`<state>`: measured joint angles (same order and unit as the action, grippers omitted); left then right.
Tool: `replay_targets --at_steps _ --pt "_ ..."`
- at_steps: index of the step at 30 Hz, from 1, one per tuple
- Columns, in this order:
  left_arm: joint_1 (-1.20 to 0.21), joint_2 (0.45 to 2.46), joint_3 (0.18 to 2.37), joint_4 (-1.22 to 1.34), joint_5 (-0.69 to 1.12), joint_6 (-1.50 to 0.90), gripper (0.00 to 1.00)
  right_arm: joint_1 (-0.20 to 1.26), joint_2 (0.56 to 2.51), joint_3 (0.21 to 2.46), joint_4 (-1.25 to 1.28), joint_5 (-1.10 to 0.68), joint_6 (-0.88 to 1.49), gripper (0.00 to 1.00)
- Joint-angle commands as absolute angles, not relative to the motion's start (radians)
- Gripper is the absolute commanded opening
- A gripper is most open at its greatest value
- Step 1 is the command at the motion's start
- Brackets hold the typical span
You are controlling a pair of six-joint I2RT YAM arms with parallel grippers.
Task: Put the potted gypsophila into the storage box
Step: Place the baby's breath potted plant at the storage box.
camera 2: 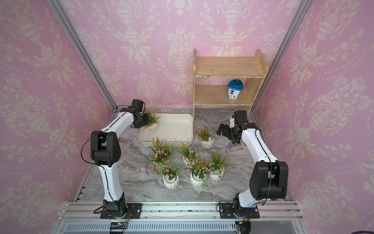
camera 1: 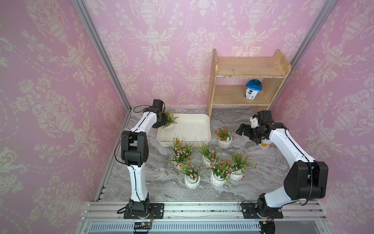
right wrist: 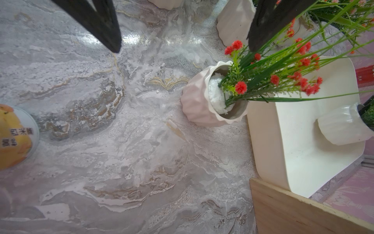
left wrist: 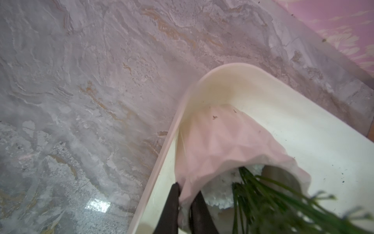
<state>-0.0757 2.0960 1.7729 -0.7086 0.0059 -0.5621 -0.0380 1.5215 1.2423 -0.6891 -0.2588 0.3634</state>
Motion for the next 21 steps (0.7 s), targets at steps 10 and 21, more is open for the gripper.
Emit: replay_targets --at_steps 10,21 --pt "-0.081 2.079 1.855 -0.703 -0.004 -0.587 0.0 -0.042 1.489 1.206 -0.685 -0.268 0.348 1.0" --pt "-0.082 2.154 1.95 -0.722 -0.013 -0.606 0.0 -0.042 1.506 1.212 -0.683 -0.265 0.34 1.0"
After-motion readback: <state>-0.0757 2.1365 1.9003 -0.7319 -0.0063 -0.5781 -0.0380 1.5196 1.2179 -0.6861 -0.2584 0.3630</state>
